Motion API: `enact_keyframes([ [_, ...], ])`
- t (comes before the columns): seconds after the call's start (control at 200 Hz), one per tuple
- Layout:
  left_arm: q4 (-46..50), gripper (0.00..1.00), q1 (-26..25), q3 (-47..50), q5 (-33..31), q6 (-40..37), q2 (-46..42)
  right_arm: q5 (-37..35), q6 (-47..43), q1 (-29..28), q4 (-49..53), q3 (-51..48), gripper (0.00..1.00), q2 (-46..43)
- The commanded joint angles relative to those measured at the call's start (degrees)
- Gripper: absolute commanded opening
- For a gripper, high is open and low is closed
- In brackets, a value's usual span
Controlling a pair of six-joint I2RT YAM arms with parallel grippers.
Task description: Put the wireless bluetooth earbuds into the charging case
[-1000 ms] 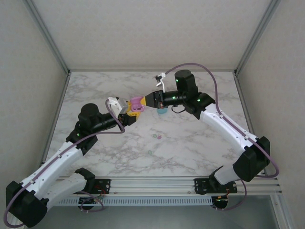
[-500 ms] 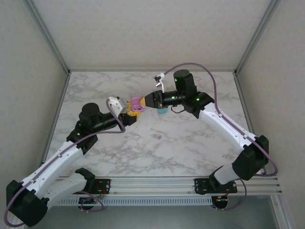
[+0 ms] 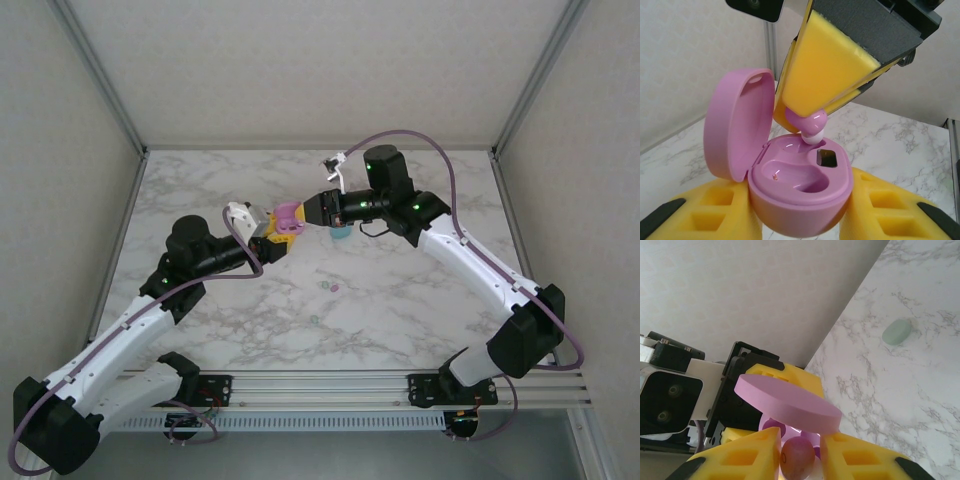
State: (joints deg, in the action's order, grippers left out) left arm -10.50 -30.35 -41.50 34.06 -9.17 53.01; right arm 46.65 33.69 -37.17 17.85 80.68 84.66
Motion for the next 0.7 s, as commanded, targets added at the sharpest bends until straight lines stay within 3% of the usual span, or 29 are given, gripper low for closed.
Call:
enact_keyframes([
  [0.0,-4.12,0.21,-0.82,-2.56,1.88,0.89,-0.25,-1.45,-1.44,-0.71,1.82,1.65,0.25,0.78],
  [0.696,-3.82,0.21,-1.2,-2.81,2.15,0.33,0.02,-3.28,0.52,-1.46,-2.7,0.78,0.21,0.9],
])
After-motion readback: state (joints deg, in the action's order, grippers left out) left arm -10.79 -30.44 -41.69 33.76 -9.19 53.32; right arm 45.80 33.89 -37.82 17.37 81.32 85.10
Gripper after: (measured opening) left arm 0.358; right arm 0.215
